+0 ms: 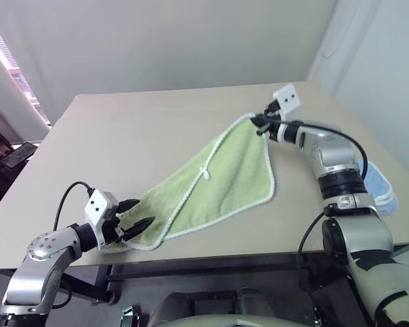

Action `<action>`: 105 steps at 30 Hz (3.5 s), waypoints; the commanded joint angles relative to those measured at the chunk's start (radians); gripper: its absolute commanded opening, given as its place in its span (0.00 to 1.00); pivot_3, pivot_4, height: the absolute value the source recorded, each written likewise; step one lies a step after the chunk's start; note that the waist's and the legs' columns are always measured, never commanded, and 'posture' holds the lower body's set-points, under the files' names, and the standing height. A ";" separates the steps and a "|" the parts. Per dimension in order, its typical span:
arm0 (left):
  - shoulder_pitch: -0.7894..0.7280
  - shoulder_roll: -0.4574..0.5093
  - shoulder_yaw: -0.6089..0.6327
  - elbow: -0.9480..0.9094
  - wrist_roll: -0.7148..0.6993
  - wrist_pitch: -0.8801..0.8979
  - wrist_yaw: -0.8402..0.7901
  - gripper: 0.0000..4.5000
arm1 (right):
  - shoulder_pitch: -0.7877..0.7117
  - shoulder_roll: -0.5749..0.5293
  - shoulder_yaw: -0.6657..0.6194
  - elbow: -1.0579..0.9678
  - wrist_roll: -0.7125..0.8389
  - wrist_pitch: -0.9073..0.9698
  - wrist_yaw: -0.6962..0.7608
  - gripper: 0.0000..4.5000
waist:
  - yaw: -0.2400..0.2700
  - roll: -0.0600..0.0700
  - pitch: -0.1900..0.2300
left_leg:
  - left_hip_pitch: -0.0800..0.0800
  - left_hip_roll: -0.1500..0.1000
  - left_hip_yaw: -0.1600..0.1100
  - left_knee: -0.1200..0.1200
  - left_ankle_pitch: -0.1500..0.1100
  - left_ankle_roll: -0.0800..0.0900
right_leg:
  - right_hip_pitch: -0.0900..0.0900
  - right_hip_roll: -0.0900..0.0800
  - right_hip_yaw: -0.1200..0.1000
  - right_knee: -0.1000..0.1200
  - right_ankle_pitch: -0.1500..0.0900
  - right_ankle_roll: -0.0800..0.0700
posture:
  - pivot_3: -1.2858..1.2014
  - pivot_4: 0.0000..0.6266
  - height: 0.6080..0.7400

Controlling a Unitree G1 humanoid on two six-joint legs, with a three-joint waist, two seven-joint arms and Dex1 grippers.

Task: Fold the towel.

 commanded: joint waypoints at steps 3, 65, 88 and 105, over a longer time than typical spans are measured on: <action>-0.034 -0.007 -0.025 0.021 0.023 -0.055 -0.010 0.85 | -0.107 -0.034 -0.008 -0.110 0.005 0.033 -0.018 0.01 | 0.003 0.000 0.000 | -0.004 0.000 0.000 -0.001 0.000 0.000 | -0.004 0.000 0.000 0.000 0.000 0.000 | 0.52 0.00 1.00; -0.271 -0.011 -0.354 -0.080 0.227 0.288 0.067 0.01 | -0.172 -0.009 0.022 -0.256 0.034 0.122 -0.120 0.00 | 0.001 0.000 0.000 | -0.010 -0.001 0.000 0.002 0.000 0.000 | -0.008 0.001 0.000 0.001 0.002 0.003 | 0.52 0.00 1.00; -0.185 0.114 0.037 -0.112 -0.121 0.408 -0.025 0.26 | -0.130 -0.028 0.032 -0.175 0.004 0.094 -0.133 0.00 | -0.002 0.000 0.000 | -0.010 -0.001 0.000 0.003 0.001 0.000 | -0.009 0.000 0.000 0.001 0.001 0.002 | 0.52 0.00 1.00; -0.207 0.048 -0.115 0.001 0.009 0.277 0.029 0.23 | -0.112 -0.042 0.036 -0.200 -0.002 0.100 -0.128 0.00 | 0.000 0.000 0.000 | -0.011 -0.001 -0.001 0.004 0.001 0.000 | -0.009 0.001 0.000 0.002 0.002 0.003 | 0.52 0.00 1.00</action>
